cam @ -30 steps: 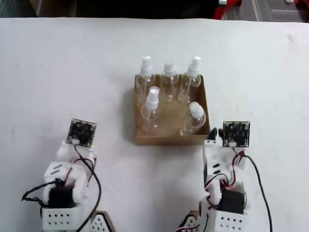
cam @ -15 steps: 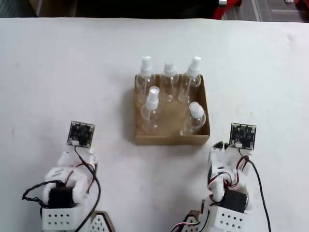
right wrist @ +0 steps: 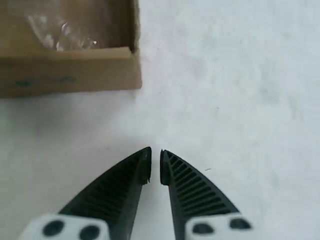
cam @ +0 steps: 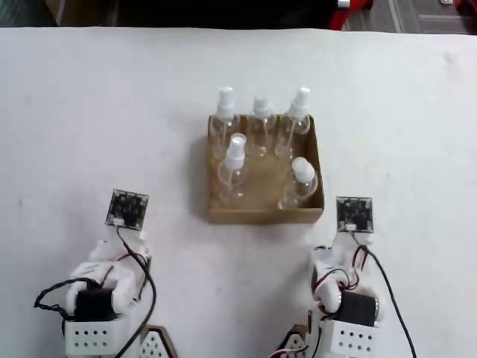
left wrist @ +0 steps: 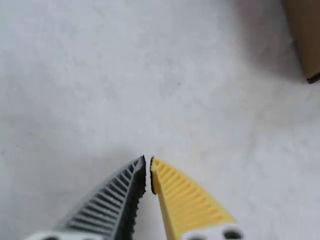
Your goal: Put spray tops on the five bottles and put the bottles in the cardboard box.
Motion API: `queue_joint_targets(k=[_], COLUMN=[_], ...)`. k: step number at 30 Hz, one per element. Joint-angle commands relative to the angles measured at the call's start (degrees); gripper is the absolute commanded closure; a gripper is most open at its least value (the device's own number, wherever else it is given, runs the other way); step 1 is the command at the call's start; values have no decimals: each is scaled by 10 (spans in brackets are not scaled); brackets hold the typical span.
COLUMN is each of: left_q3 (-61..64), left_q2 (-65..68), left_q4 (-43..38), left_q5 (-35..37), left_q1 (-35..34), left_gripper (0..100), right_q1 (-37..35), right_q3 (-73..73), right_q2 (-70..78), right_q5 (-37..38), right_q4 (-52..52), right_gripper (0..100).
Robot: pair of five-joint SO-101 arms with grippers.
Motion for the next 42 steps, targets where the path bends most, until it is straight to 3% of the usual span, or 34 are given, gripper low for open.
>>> queue_joint_targets(k=[1,42], left_q3=[-2,-1], left_q2=[-7,-7], left_q4=[2,2], left_q5=[6,4], left_q1=[7,4], left_gripper=[976,976], right_q1=[-19,21], right_q3=[5,4], right_q2=[-2,-3], right_q5=[4,4], right_q4=[6,6], right_gripper=[981,981])
